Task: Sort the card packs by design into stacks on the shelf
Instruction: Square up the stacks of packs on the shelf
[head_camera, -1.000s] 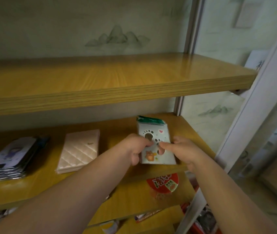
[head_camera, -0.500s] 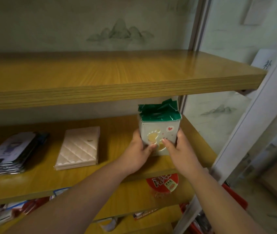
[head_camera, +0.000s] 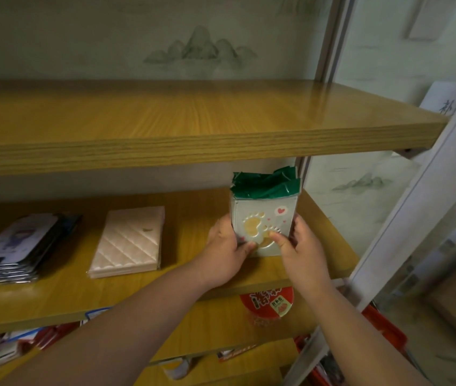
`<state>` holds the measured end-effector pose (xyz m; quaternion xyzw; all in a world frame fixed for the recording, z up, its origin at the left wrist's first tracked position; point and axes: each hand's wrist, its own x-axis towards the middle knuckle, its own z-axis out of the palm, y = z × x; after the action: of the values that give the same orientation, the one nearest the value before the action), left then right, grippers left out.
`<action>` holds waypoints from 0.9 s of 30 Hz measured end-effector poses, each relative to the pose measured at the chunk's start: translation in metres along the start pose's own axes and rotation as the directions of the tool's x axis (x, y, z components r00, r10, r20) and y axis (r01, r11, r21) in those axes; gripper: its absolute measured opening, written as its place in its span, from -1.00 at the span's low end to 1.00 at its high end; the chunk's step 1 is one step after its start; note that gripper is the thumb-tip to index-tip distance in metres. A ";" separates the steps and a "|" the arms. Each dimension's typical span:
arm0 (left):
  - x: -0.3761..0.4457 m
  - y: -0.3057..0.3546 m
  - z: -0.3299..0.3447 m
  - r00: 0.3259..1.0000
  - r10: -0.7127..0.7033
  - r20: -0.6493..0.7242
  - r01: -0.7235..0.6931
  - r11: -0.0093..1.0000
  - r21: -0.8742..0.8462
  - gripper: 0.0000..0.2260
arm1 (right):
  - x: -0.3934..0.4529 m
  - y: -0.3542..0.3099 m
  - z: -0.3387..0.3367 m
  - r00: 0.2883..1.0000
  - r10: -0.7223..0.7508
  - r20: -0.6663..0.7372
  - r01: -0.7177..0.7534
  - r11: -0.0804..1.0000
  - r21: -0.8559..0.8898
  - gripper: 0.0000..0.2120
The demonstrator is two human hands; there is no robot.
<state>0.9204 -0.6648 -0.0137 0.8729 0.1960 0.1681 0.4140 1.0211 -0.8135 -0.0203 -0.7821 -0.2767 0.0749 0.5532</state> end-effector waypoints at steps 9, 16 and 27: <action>0.005 0.032 -0.004 0.964 -0.258 -0.059 0.238 0.944 -0.229 -0.73 | 0.041 -0.028 -0.032 0.983 0.177 0.055 -0.169 0.977 -0.130 -0.90; 0.018 0.060 0.015 0.919 -0.389 0.059 0.394 0.914 -0.101 -0.69 | 0.067 -0.014 -0.043 0.872 0.458 0.171 -0.424 0.882 -0.205 -0.66; 0.014 0.059 0.011 0.949 -0.310 0.056 0.296 0.938 0.179 -0.60 | 0.059 0.001 -0.037 0.884 0.463 0.071 -0.453 0.883 -0.122 -0.73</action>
<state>0.9490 -0.6994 0.0279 0.8703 0.3242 0.0486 0.3676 1.0859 -0.8139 0.0037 -0.8479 -0.1146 0.2277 0.4648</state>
